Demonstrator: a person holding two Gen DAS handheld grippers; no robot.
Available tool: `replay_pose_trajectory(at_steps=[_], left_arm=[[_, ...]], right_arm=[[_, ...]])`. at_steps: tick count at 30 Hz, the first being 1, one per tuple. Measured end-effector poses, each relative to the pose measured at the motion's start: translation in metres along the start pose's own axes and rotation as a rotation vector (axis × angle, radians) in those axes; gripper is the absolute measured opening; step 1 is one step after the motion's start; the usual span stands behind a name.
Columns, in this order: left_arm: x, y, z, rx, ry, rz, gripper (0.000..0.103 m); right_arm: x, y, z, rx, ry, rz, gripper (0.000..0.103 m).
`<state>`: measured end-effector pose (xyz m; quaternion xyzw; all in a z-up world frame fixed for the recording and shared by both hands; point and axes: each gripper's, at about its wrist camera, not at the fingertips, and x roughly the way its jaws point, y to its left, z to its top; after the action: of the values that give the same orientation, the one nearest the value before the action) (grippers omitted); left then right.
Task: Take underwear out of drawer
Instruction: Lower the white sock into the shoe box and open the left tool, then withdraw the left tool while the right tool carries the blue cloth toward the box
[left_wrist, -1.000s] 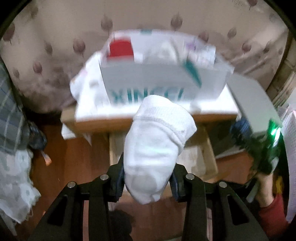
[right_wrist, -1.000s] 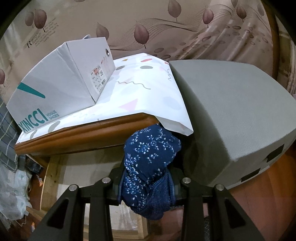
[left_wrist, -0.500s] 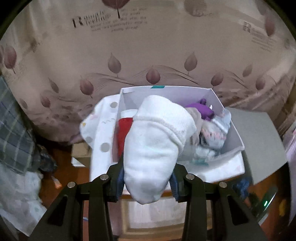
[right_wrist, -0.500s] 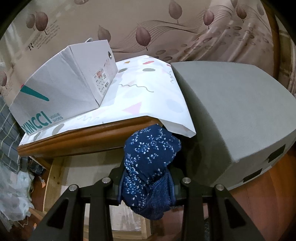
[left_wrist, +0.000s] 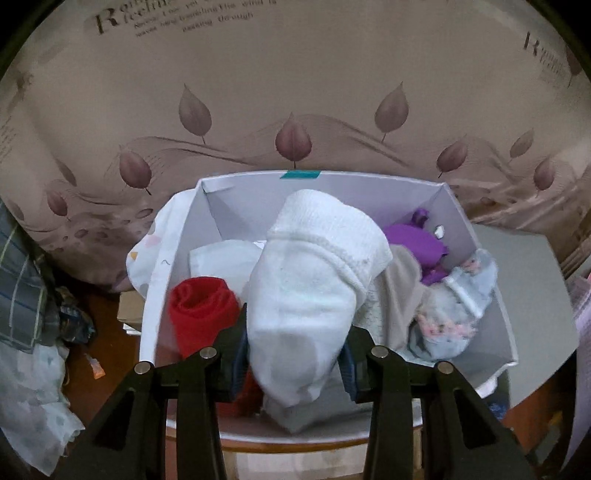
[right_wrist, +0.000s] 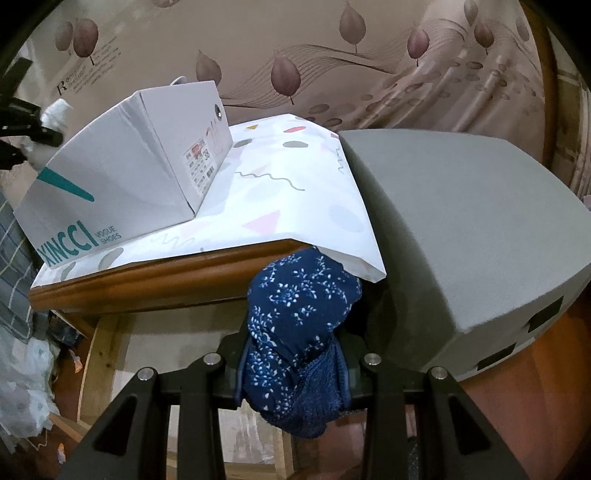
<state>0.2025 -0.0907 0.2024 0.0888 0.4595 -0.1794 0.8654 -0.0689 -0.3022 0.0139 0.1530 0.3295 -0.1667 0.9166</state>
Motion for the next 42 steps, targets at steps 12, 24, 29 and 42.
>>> replay_pose_trajectory(at_steps=[12, 24, 29, 42], left_arm=[[0.046, 0.013, -0.025, -0.024, 0.061, 0.016, 0.042], [0.020, 0.009, -0.031, -0.007, -0.012, -0.021, 0.062], [-0.003, 0.009, -0.038, 0.002, -0.057, -0.035, 0.072], [-0.079, 0.024, -0.093, -0.014, -0.236, 0.036, 0.088]], right_arm=[[0.004, 0.002, -0.002, -0.023, 0.004, -0.017, 0.036], [0.003, 0.003, -0.001, -0.029, 0.005, -0.007, 0.036], [0.003, 0.004, -0.001, -0.031, 0.005, -0.004, 0.036], [0.005, 0.009, -0.003, -0.055, 0.001, -0.015, 0.036]])
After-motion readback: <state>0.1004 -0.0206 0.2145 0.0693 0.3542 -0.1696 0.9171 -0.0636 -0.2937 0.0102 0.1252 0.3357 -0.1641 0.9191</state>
